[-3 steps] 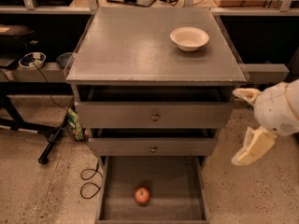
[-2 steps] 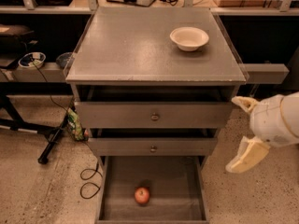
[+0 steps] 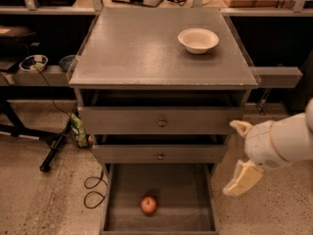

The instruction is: Pick apple from bottom drawer and place on counter

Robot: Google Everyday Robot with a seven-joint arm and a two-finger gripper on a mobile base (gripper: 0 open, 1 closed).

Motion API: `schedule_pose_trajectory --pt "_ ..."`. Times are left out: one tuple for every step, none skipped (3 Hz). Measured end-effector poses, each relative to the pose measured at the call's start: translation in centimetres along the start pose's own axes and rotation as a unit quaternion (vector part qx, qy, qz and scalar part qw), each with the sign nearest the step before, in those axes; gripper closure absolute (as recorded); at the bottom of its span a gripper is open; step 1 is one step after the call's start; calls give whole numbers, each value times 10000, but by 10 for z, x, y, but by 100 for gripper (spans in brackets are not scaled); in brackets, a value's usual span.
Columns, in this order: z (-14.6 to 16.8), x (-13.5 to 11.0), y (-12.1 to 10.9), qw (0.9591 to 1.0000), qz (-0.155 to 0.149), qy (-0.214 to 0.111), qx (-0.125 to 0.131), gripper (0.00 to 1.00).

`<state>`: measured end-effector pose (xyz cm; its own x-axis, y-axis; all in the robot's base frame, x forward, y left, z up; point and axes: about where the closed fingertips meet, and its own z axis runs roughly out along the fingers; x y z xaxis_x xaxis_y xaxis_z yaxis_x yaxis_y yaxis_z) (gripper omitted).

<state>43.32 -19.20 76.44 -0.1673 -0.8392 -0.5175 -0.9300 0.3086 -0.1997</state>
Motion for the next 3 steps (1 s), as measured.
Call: schedule_pose_trajectory --pt "23 9 7 9997 83 66 -206 0" --pt "23 9 7 9997 85 66 -206 0" --pt "41 25 4 9997 164 133 -96 0"
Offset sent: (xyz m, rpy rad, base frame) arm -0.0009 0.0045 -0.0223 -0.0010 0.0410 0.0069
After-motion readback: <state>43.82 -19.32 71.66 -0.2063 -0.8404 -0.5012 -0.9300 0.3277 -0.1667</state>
